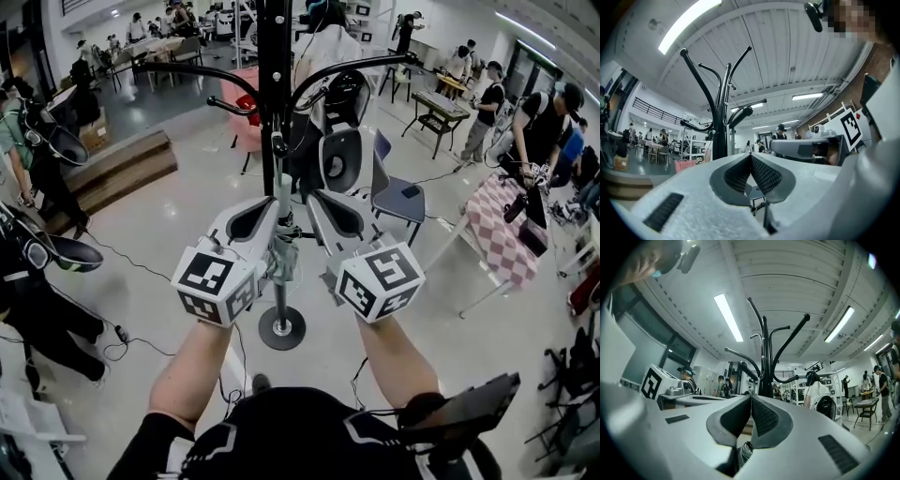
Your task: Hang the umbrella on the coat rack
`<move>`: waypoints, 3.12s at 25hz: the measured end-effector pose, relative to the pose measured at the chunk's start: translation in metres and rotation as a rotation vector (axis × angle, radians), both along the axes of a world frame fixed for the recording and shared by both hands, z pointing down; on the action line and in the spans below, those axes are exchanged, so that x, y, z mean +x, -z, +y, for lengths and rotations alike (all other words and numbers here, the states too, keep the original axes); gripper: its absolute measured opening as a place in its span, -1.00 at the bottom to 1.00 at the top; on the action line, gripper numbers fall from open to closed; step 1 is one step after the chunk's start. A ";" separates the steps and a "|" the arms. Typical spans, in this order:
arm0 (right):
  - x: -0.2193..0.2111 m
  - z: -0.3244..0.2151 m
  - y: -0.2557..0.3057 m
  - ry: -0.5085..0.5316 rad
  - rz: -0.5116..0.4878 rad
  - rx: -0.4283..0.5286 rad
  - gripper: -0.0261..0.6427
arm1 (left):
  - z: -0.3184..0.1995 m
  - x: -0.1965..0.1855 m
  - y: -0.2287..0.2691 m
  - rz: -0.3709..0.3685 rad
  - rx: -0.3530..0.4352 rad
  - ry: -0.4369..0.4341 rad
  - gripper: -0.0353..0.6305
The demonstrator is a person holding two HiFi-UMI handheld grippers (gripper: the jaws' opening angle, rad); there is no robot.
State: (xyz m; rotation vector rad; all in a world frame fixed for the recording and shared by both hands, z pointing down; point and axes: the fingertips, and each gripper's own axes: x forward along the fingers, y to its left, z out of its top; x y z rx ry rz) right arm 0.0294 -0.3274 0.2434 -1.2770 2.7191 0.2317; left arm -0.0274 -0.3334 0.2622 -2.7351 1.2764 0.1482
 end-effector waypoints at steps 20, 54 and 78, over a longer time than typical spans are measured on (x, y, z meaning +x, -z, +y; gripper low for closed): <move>0.042 0.108 -0.028 0.055 0.006 0.010 -0.89 | 0.127 0.023 -0.038 0.039 -0.046 0.084 -0.86; -0.012 0.184 -0.055 0.044 0.008 -0.053 -0.89 | 0.222 -0.071 -0.071 0.037 -0.129 0.153 -0.86; -0.067 0.209 -0.074 -0.042 0.044 -0.121 -0.89 | 0.244 -0.136 -0.090 0.080 -0.193 0.107 -0.86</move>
